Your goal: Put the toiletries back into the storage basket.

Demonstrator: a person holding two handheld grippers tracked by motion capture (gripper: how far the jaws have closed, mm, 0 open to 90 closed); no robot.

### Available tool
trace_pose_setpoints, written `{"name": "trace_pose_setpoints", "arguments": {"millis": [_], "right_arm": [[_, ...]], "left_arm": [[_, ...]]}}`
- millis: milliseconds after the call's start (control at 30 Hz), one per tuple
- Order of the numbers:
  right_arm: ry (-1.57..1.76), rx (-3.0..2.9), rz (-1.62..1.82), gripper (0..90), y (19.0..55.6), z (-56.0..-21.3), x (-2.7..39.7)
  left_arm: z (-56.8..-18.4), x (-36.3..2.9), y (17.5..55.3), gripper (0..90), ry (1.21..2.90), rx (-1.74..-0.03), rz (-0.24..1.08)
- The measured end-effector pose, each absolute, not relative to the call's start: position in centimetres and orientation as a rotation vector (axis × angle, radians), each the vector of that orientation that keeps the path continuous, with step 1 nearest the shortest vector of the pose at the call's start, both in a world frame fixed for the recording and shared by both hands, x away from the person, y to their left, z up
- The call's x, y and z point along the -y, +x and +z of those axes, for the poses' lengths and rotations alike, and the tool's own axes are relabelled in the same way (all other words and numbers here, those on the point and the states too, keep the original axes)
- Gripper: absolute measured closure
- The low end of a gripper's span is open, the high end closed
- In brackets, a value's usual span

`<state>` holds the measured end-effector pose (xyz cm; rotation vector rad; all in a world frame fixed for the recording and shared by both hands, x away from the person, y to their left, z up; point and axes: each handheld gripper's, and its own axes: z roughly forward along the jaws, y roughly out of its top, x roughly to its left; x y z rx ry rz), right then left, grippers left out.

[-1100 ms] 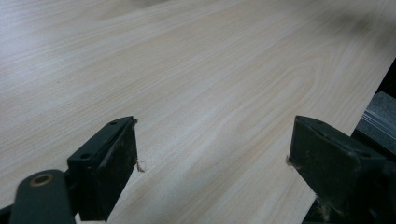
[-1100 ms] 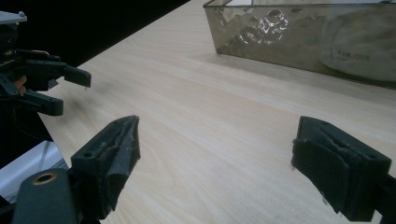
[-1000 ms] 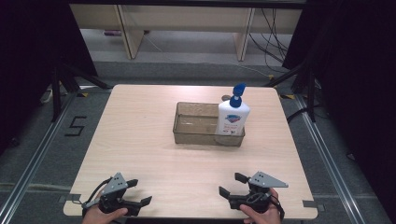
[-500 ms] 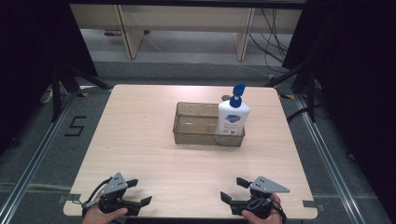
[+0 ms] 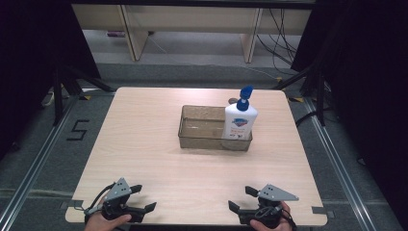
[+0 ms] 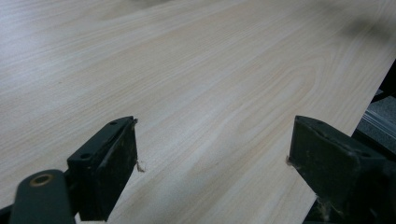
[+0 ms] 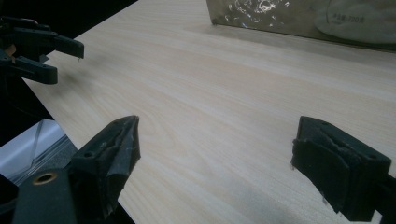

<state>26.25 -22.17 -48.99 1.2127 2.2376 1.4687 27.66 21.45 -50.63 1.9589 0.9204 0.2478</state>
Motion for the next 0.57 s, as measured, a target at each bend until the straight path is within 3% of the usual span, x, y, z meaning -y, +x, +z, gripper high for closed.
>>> {"name": "trace_pose_setpoints", "arguments": {"millis": [567], "right_arm": [[1.207, -2.225, 1.455, 15.3, 26.21, -49.04, 22.23]], "left_arm": [[-50.68, -21.4, 27.66, 14.7, 1.956, -0.93, 0.246]]}}
